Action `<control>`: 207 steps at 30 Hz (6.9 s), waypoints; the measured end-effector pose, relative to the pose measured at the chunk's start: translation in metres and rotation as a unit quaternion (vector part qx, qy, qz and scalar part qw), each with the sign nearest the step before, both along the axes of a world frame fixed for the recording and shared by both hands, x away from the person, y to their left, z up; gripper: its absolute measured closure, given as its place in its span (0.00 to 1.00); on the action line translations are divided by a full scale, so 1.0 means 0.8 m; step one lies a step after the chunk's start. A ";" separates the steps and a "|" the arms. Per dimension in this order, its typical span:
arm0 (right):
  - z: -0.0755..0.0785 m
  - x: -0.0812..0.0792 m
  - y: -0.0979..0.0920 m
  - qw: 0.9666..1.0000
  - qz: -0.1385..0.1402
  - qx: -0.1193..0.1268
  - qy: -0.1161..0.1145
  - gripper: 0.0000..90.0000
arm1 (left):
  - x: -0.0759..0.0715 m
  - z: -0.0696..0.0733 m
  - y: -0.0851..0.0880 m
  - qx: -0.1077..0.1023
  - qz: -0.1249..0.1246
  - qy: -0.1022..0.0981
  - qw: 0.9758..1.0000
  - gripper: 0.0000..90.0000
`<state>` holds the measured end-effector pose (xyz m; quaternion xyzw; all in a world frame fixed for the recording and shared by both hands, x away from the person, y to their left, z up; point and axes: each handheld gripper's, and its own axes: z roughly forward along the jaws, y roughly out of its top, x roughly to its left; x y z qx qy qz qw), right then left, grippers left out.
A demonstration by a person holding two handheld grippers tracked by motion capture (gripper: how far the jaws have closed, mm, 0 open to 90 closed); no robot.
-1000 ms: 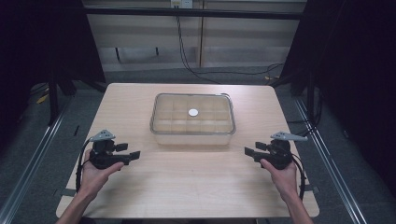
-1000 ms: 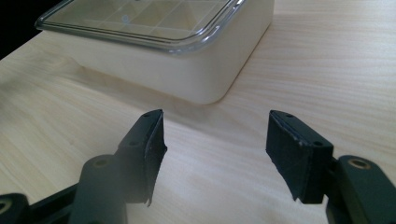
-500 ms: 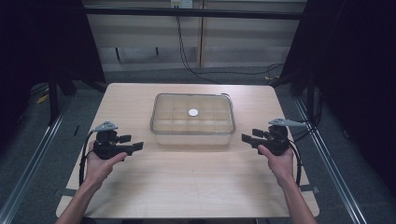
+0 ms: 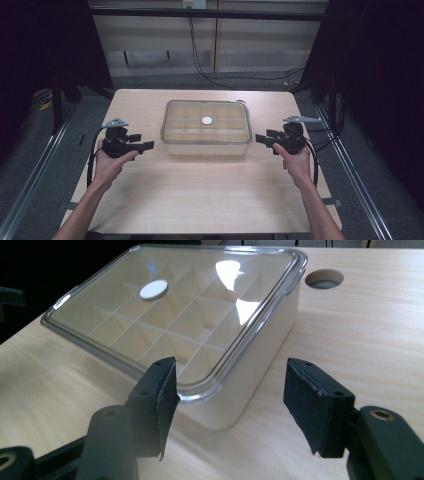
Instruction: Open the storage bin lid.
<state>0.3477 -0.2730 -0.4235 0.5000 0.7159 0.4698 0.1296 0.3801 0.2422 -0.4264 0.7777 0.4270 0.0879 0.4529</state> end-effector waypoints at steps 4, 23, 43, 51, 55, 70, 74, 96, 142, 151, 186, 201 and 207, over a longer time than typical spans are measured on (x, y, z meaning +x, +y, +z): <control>0.002 0.015 -0.001 1.000 -0.007 0.005 0.008 0.48 | 0.014 0.010 -0.006 0.007 -0.005 -0.003 1.000 0.33; 0.018 0.074 0.018 0.999 0.013 -0.013 0.028 0.42 | 0.059 0.023 -0.021 -0.016 -0.009 0.004 1.000 0.38; -0.012 0.125 0.031 0.997 0.031 -0.026 0.073 0.40 | 0.091 -0.005 -0.044 -0.001 -0.002 0.027 1.000 0.38; -0.011 0.141 0.032 0.997 0.015 -0.018 0.076 0.38 | 0.097 -0.013 -0.049 -0.001 -0.009 0.039 0.999 0.39; -0.015 0.149 0.036 0.996 0.018 -0.026 0.084 0.37 | 0.097 -0.016 -0.052 0.003 -0.022 0.039 0.999 0.45; -0.028 0.163 0.040 0.995 0.009 -0.016 0.100 0.37 | 0.101 -0.025 -0.062 -0.019 -0.031 0.067 0.997 0.43; -0.033 0.164 0.045 0.995 0.015 -0.015 0.100 0.34 | 0.103 -0.026 -0.059 -0.031 -0.032 0.076 0.996 0.46; -0.028 0.159 0.043 0.997 0.001 0.002 0.082 0.41 | 0.103 -0.018 -0.073 -0.002 -0.019 0.058 0.998 0.42; 0.016 0.137 0.037 0.997 -0.006 0.051 0.051 0.59 | 0.096 0.005 -0.070 -0.036 -0.033 0.031 0.998 0.55; 0.024 0.130 0.033 0.996 -0.006 0.070 0.047 0.65 | 0.093 0.010 -0.070 -0.042 -0.031 0.028 0.998 0.56; 0.060 0.099 0.034 0.996 0.011 0.082 0.011 0.75 | 0.075 0.029 -0.057 -0.062 -0.038 0.004 0.997 0.65; 0.079 0.092 0.037 0.996 0.016 0.087 -0.009 0.75 | 0.069 0.048 -0.052 -0.061 -0.039 -0.020 0.997 0.68; 0.092 0.084 0.036 0.997 0.023 0.079 -0.013 0.75 | 0.061 0.054 -0.052 -0.066 -0.048 -0.025 0.996 0.68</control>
